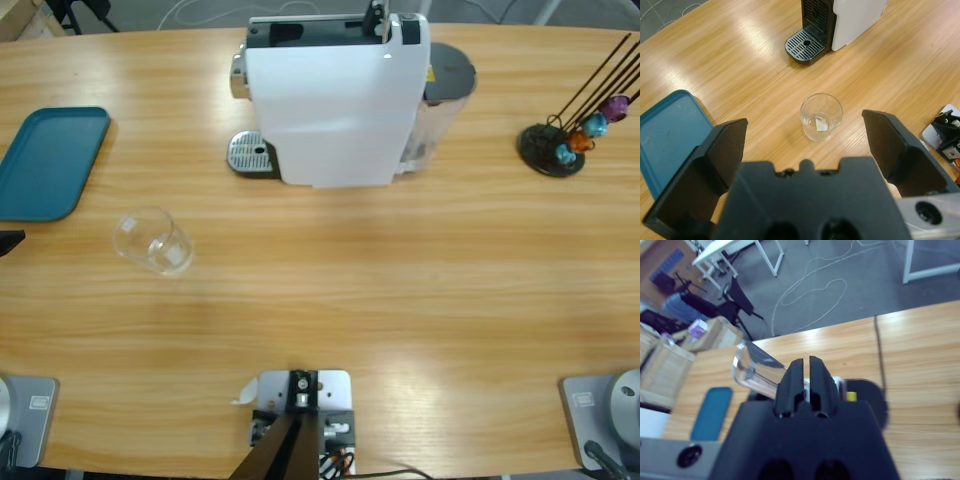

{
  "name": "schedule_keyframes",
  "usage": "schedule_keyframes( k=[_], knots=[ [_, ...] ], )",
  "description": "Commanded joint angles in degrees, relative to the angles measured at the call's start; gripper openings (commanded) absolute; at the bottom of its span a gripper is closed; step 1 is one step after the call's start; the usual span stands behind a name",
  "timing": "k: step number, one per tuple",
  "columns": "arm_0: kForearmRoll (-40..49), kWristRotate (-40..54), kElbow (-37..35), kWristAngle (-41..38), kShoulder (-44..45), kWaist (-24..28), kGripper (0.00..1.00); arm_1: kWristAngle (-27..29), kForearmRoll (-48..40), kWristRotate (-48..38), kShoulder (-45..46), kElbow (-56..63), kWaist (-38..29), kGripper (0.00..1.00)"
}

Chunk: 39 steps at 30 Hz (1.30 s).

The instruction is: Pour coffee

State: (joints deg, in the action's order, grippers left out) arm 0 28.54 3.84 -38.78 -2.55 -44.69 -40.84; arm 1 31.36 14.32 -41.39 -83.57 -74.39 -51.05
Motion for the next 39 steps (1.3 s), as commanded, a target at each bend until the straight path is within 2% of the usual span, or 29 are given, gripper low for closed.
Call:
schedule_keyframes(
  k=[1,7,13,22,31,39],
  knots=[
    [-4.0,-1.4,4.0,-0.6,1.4,-0.5,0.991,-1.3,-0.5,-10.7,-10.5,-5.0,1.8,0.000],
    [-4.0,-1.4,4.1,-0.4,1.5,-0.5,0.996,-1.6,-0.5,-14.6,-12.6,-5.3,2.6,0.000],
    [-4.0,-1.4,4.1,-0.4,1.4,-0.5,0.996,-5.3,-0.6,-16.6,-15.2,-7.2,0.2,0.000],
    [-4.0,-1.6,4.2,-0.1,2.0,-0.5,0.996,-4.7,-0.6,-18.8,-17.0,-9.5,-2.9,0.000],
    [-4.1,-1.7,4.3,-0.1,2.0,-0.5,1.000,-5.0,0.3,-19.0,-18.8,-11.4,-4.1,0.000],
    [-3.3,-3.2,3.4,1.1,0.6,-0.5,1.000,-8.6,1.3,-15.8,-24.1,-15.4,-5.5,0.000]
  ],
)
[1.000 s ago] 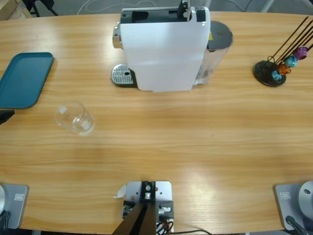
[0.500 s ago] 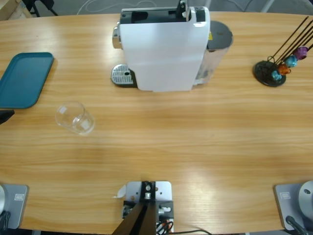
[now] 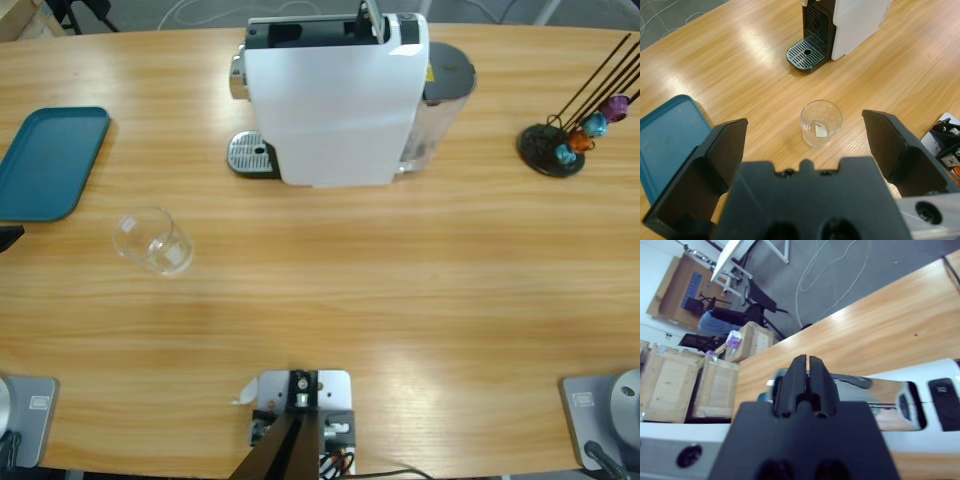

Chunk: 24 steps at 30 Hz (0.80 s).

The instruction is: Pour coffee

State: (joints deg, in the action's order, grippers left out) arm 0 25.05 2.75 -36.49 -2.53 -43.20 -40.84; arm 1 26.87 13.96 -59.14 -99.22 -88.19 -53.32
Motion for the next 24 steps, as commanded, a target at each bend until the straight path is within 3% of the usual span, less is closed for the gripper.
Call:
schedule_keyframes(
  k=[1,13,24],
  knots=[
    [0.6,-3.6,0.9,0.9,-1.2,-0.5,1.000,-4.7,1.8,1.9,-9.5,-1.3,-3.3,0.000],
    [4.4,-3.3,-1.9,1.8,-3.9,-0.5,1.000,-7.4,0.9,1.4,-16.4,-1.0,-4.1,0.000],
    [4.3,-3.3,-1.9,2.8,-4.4,-0.5,1.000,-7.5,5.6,-2.4,-22.1,1.8,-4.5,0.000]
  ],
)
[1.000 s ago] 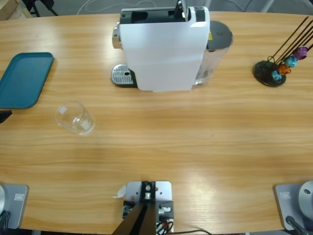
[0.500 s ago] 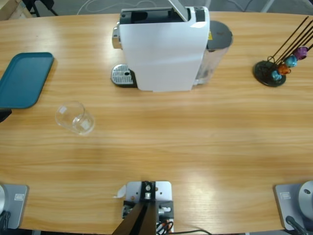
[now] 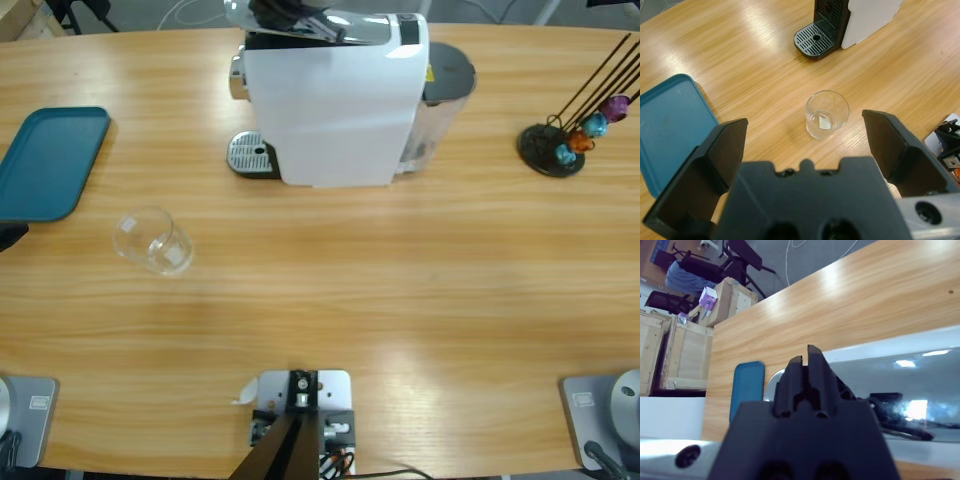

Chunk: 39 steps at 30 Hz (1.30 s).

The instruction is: Pour coffee

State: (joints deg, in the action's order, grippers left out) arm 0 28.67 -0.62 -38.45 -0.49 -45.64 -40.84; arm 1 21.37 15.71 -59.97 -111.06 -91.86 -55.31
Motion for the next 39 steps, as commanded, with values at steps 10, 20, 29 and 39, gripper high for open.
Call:
schedule_keyframes(
  k=[10,20,29,39],
  knots=[
    [0.5,0.0,0.3,0.8,-1.4,-0.5,1.000,-5.6,9.4,-7.3,-12.5,5.6,-2.3,0.000],
    [-1.4,-0.3,1.9,-1.5,2.3,-0.5,1.000,-3.9,12.2,34.7,-4.6,-13.2,-1.5,0.968],
    [4.3,-1.1,-3.5,-1.8,4.1,-0.5,1.000,2.3,35.3,38.5,1.9,-23.6,-2.9,1.000],
    [8.0,-5.6,-5.6,2.1,2.0,-1.8,1.000,-1.6,30.1,41.7,22.0,2.5,-3.2,1.000]
  ],
)
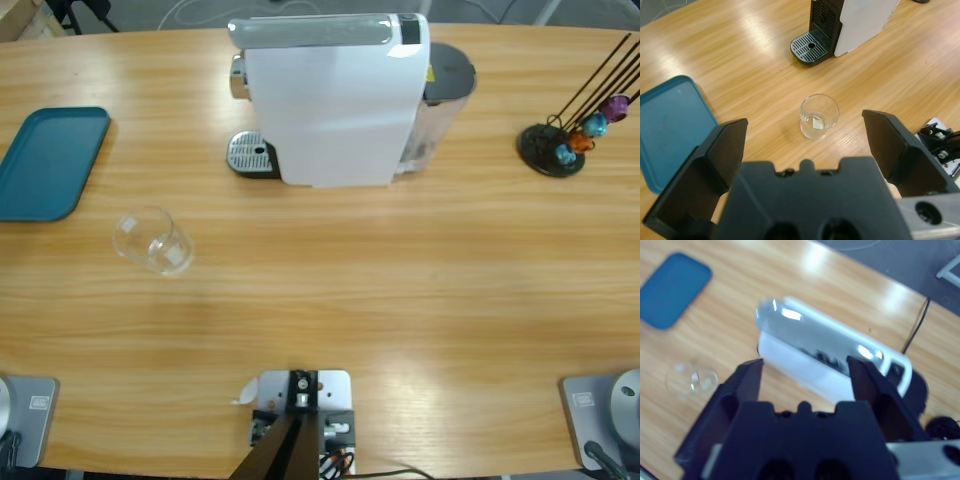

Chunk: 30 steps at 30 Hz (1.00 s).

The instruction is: Pour coffee

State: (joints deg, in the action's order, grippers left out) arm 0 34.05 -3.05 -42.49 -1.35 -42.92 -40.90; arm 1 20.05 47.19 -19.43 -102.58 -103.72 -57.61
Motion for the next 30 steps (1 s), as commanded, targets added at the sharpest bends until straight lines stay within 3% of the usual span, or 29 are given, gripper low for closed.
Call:
schedule_keyframes(
  k=[1,5,13,18,20,23,28,30],
  knots=[
    [2.4,-3.2,-1.4,2.9,-0.8,-2.1,1.000,1.3,-1.2,1.3,14.8,16.2,-1.8,1.000],
    [-0.4,-3.1,1.2,-0.5,-0.7,-3.0,1.000,5.2,0.1,4.6,16.3,18.2,-6.3,1.000],
    [-1.0,-4.1,2.3,-2.8,-1.6,-3.4,1.000,8.1,-1.5,0.2,26.8,30.0,-6.3,1.000],
    [-1.0,-11.6,2.5,-4.6,-2.0,-6.5,1.000,9.0,-1.6,-0.2,26.8,30.2,-6.3,1.000],
    [-1.0,-19.3,4.2,-6.5,-1.8,-7.7,1.000,10.4,-1.4,0.0,26.3,30.2,-6.3,1.000],
    [-0.5,-25.2,6.5,-1.9,-1.7,-11.6,1.000,10.6,-1.5,0.0,26.1,30.2,-6.3,1.000],
    [-0.6,-26.0,4.3,6.0,-6.5,-12.4,1.000,11.5,-1.5,0.0,25.2,29.3,-6.3,1.000],
    [-1.0,-28.3,3.8,9.8,-10.2,-17.0,1.000,12.8,-1.4,0.1,25.1,28.3,-6.3,1.000]
  ],
)
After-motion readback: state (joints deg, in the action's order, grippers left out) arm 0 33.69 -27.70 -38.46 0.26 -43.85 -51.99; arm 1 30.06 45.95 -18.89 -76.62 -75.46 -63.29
